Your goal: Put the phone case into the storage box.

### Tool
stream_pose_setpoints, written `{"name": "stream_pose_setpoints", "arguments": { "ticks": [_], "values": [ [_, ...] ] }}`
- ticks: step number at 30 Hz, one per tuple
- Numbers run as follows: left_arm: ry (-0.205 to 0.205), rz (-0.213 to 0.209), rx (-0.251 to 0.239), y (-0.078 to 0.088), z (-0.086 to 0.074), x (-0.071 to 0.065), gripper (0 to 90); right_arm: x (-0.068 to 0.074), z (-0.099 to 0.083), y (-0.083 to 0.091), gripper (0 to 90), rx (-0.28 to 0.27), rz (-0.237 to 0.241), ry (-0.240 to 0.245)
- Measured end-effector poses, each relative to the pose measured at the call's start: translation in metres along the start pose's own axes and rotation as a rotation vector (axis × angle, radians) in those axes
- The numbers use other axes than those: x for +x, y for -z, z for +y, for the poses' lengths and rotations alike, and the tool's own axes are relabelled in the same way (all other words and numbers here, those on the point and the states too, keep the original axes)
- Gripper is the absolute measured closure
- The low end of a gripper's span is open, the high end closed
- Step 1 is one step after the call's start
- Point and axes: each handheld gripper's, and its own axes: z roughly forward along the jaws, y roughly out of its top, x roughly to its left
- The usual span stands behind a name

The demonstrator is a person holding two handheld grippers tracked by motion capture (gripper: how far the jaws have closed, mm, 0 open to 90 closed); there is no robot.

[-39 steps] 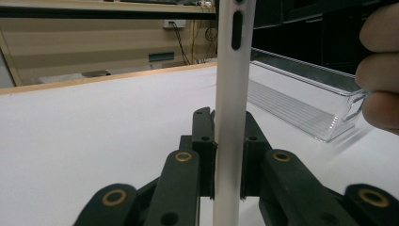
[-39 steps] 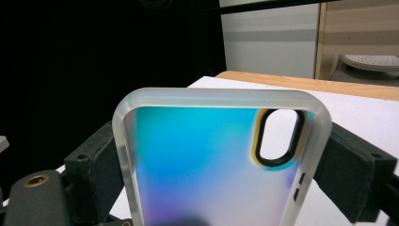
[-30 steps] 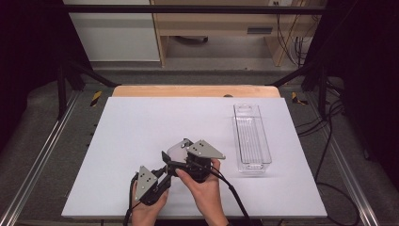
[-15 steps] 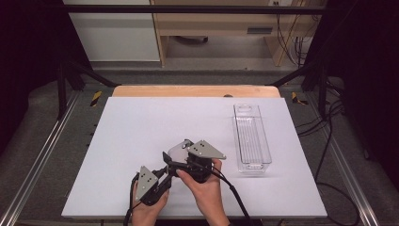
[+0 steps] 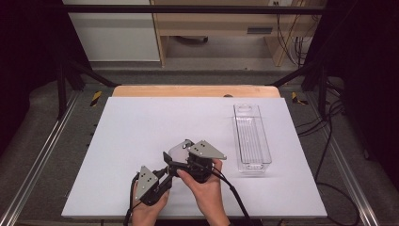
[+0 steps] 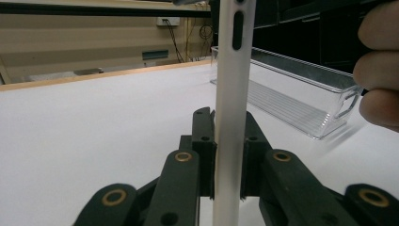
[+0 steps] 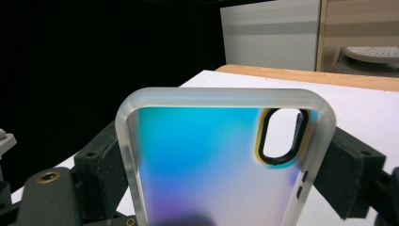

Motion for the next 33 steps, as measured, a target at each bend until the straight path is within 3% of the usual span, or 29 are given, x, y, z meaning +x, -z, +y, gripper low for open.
{"name": "stream_pose_setpoints", "arguments": {
  "ticks": [7,9,12,14,18,19,22,25,28,33],
  "values": [
    [-0.006,0.000,-0.001,-0.001,0.000,0.000,80.1,0.001,0.001,0.000,17.4,0.012,-0.012,0.008],
    [-0.008,0.008,-0.008,-0.001,0.000,-0.001,76.4,0.001,0.003,0.000,17.5,0.011,-0.025,0.020],
    [-0.004,0.024,-0.009,-0.002,0.001,-0.001,58.1,-0.004,0.009,0.002,17.5,0.002,-0.050,0.025],
    [-0.006,0.029,-0.010,-0.002,0.001,-0.001,54.6,-0.006,0.010,0.002,17.5,0.001,-0.057,0.026],
    [-0.010,0.034,-0.001,-0.003,0.003,0.002,36.2,-0.016,0.022,0.005,17.4,-0.010,-0.096,0.048],
    [-0.003,0.047,-0.006,-0.003,0.004,0.004,22.7,-0.021,0.028,0.006,17.5,-0.011,-0.108,0.055],
    [-0.003,0.062,0.006,0.000,0.005,0.010,13.0,-0.027,0.036,0.007,17.5,-0.007,-0.118,0.061],
    [-0.005,0.073,0.014,0.003,0.006,0.014,10.0,-0.030,0.040,0.006,17.4,0.004,-0.129,0.087],
    [-0.034,0.103,0.025,0.009,0.008,0.024,7.6,-0.036,0.049,0.004,17.5,0.021,-0.145,0.122],
    [-0.038,0.140,0.019,0.019,0.009,0.035,6.0,-0.046,0.058,0.006,17.4,0.018,-0.158,0.118]
  ]
}}
